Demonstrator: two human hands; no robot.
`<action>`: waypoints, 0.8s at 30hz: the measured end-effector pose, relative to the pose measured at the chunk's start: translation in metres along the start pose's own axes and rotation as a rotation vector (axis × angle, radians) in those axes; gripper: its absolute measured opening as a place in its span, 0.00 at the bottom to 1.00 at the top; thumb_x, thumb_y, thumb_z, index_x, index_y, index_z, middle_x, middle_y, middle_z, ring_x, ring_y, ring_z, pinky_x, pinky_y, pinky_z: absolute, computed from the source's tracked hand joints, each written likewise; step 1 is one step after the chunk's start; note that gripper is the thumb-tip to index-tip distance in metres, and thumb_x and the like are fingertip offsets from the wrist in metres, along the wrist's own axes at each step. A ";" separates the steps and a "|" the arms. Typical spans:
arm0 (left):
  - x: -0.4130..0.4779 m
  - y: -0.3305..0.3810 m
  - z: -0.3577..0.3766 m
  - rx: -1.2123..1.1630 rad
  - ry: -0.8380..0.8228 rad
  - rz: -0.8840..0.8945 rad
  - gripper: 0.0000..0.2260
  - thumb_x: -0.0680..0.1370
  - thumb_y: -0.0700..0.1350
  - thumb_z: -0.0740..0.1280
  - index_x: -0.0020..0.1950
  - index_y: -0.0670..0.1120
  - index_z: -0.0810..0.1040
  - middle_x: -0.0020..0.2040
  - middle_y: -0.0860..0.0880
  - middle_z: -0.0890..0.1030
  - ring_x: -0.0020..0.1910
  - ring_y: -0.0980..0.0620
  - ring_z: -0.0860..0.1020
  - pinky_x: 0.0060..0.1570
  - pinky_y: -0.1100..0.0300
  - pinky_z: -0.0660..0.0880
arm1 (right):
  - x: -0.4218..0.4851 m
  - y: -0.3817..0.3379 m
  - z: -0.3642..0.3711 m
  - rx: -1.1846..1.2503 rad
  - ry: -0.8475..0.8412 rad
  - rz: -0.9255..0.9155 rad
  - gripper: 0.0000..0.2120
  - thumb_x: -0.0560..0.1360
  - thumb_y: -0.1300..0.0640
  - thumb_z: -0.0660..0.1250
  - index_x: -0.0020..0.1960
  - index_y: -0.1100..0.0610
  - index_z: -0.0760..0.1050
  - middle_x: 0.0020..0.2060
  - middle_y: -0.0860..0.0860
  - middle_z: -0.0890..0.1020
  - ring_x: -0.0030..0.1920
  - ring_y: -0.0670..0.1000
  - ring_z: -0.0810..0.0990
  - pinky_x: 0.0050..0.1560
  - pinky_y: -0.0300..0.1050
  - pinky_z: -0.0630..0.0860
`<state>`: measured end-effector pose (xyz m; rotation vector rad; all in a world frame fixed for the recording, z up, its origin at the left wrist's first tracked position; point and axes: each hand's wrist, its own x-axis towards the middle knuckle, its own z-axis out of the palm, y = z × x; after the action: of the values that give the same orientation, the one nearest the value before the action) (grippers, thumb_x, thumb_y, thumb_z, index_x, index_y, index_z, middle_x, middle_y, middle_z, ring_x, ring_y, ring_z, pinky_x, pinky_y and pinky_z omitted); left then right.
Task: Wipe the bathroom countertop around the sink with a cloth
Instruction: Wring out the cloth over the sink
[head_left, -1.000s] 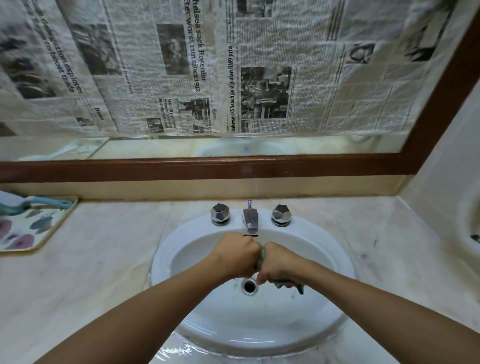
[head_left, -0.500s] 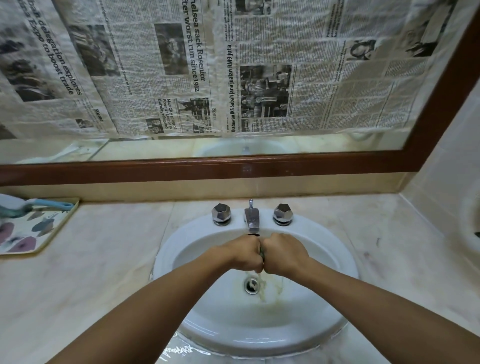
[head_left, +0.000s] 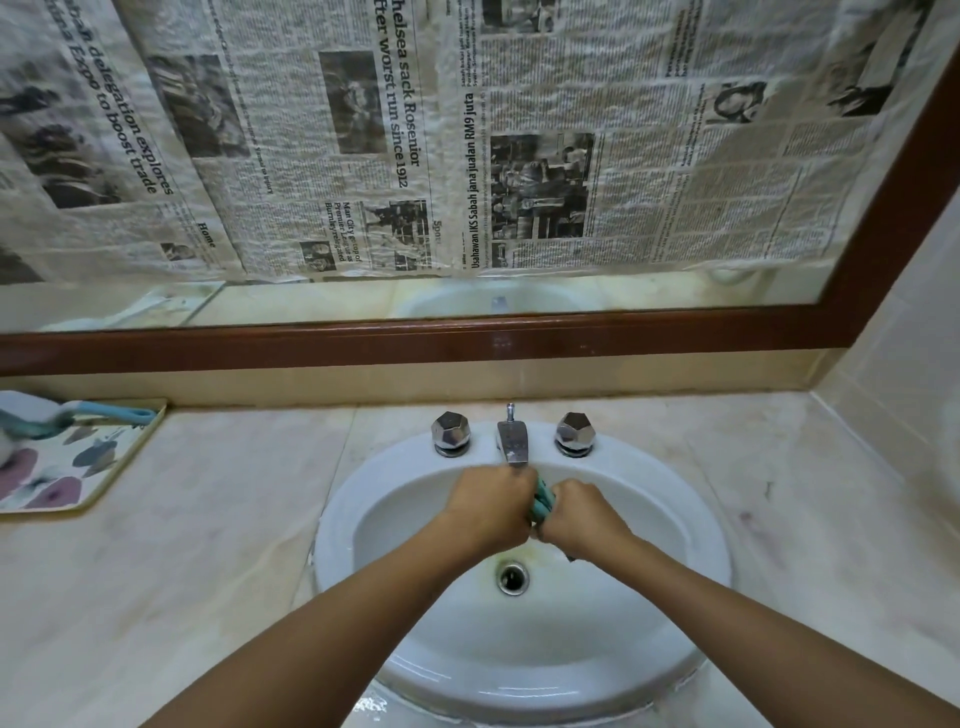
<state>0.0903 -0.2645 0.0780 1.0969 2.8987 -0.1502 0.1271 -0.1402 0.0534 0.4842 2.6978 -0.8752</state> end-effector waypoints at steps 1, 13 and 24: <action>-0.004 -0.002 0.003 0.018 0.082 0.028 0.16 0.72 0.44 0.66 0.59 0.45 0.72 0.53 0.45 0.80 0.49 0.42 0.79 0.40 0.55 0.67 | -0.001 0.003 0.000 0.142 -0.091 0.052 0.09 0.68 0.58 0.71 0.41 0.58 0.70 0.30 0.55 0.76 0.24 0.52 0.73 0.27 0.39 0.67; -0.013 -0.017 0.018 -0.031 0.638 0.453 0.07 0.66 0.37 0.65 0.42 0.44 0.77 0.33 0.48 0.75 0.29 0.46 0.73 0.29 0.58 0.66 | -0.020 -0.001 -0.037 0.521 -1.016 0.137 0.18 0.72 0.64 0.60 0.25 0.52 0.63 0.18 0.47 0.60 0.19 0.45 0.56 0.25 0.34 0.50; -0.008 0.016 0.002 0.033 -0.129 0.128 0.10 0.74 0.42 0.65 0.53 0.44 0.80 0.50 0.42 0.80 0.47 0.39 0.79 0.39 0.55 0.69 | -0.023 -0.004 -0.016 -0.143 -0.142 -0.085 0.10 0.64 0.64 0.65 0.29 0.57 0.65 0.25 0.52 0.70 0.24 0.52 0.68 0.26 0.39 0.61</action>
<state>0.1070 -0.2579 0.0754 1.2250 2.7134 -0.2549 0.1442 -0.1391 0.0763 0.2680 2.6425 -0.7031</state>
